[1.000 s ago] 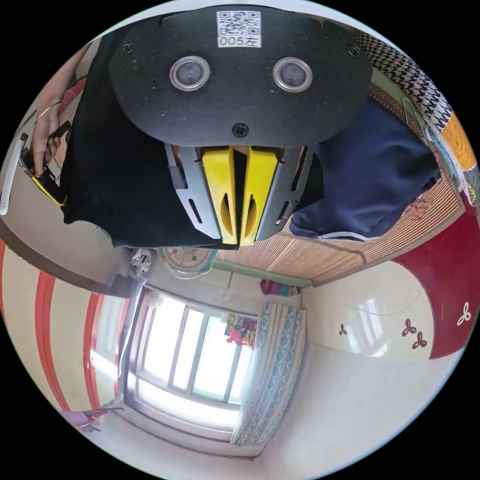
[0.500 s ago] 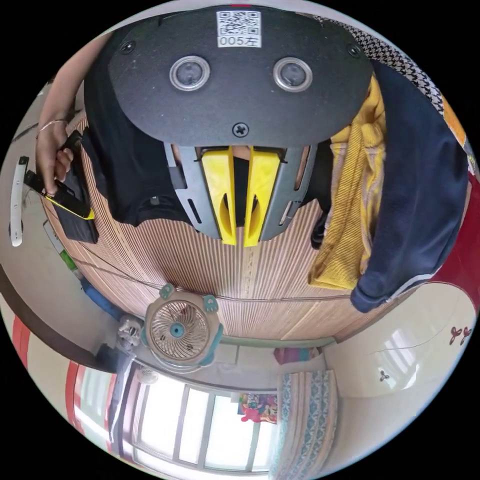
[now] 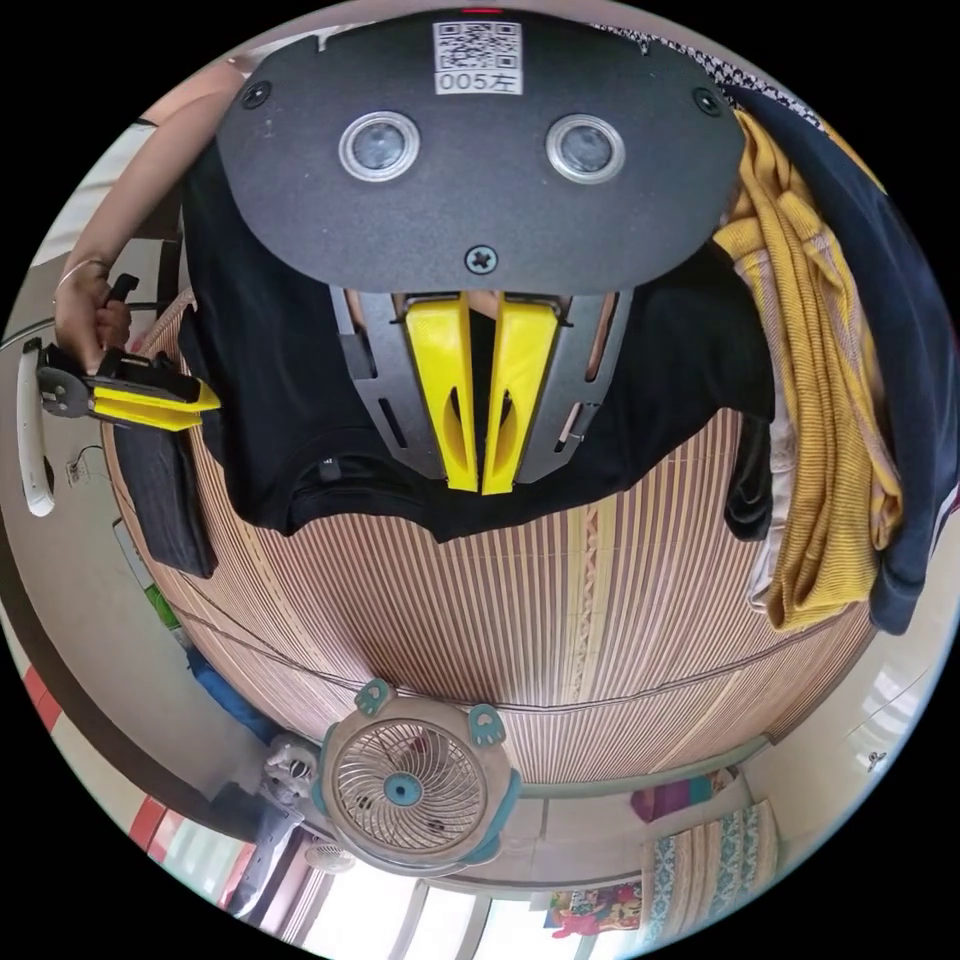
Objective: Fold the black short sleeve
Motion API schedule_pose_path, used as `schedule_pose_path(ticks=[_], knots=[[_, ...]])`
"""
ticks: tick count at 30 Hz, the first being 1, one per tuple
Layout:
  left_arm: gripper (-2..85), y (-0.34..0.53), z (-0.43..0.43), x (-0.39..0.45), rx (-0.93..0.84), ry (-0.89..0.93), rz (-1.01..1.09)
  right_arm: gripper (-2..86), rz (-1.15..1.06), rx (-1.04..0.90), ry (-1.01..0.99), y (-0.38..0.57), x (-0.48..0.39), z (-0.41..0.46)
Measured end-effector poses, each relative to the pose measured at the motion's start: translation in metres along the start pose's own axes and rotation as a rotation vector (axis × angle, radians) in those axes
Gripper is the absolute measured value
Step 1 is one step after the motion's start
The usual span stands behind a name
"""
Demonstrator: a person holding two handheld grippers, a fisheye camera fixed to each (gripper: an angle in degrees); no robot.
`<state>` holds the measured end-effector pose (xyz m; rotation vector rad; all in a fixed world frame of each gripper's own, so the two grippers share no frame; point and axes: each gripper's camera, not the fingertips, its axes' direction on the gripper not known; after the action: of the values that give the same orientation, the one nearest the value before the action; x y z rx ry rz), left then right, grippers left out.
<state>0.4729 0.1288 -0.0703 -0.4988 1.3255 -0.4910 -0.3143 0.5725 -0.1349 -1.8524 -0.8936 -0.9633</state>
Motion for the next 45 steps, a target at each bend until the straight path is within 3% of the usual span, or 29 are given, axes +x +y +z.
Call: schedule_pose_path(ticks=[2, 6, 8, 11, 14, 19, 25, 28, 32, 39, 45], knots=[[1.8, -0.003, 0.008, 0.003, 0.002, 0.01, 0.003, 8.6, 0.022, -0.08, 0.106, -0.016, 0.003, 0.018], [1.6, -0.009, 0.021, 0.009, 0.015, 0.001, 0.011, 1.2, 0.141, 0.006, 0.128, -0.03, 0.022, 0.002], [1.6, -0.01, 0.028, 0.01, 0.013, -0.006, 0.012, -0.1, 0.332, 0.232, 0.267, -0.033, 0.038, -0.028], [1.9, -0.011, 0.038, 0.013, 0.002, 0.004, 0.018, -0.6, 0.454, 0.421, 0.329, -0.041, 0.046, -0.043], [2.4, -0.012, 0.044, 0.017, 0.0, -0.015, 0.029, -0.4, 0.475, 0.351, 0.398, -0.058, 0.043, -0.03], [3.8, -0.012, 0.054, 0.019, -0.023, -0.048, 0.04, 3.3, 0.3, 0.212, 0.196, -0.059, 0.028, -0.025], [3.9, -0.011, 0.067, 0.022, -0.043, -0.021, 0.05, 7.8, 0.262, 0.059, 0.14, -0.055, 0.038, -0.024], [3.8, -0.009, 0.071, 0.025, -0.039, -0.021, 0.057, 7.7, 0.11, -0.086, 0.125, -0.055, 0.025, -0.007], [3.8, -0.008, 0.076, 0.027, -0.042, 0.001, 0.057, 6.8, 0.22, -0.169, 0.168, -0.059, 0.048, 0.024], [3.5, -0.005, 0.084, 0.035, -0.055, 0.007, 0.085, 1.9, 0.299, -0.119, 0.102, -0.047, 0.065, 0.022], [2.3, -0.001, 0.084, 0.027, -0.049, 0.07, 0.063, -1.1, 0.307, 0.1, 0.148, -0.02, 0.047, -0.036]])
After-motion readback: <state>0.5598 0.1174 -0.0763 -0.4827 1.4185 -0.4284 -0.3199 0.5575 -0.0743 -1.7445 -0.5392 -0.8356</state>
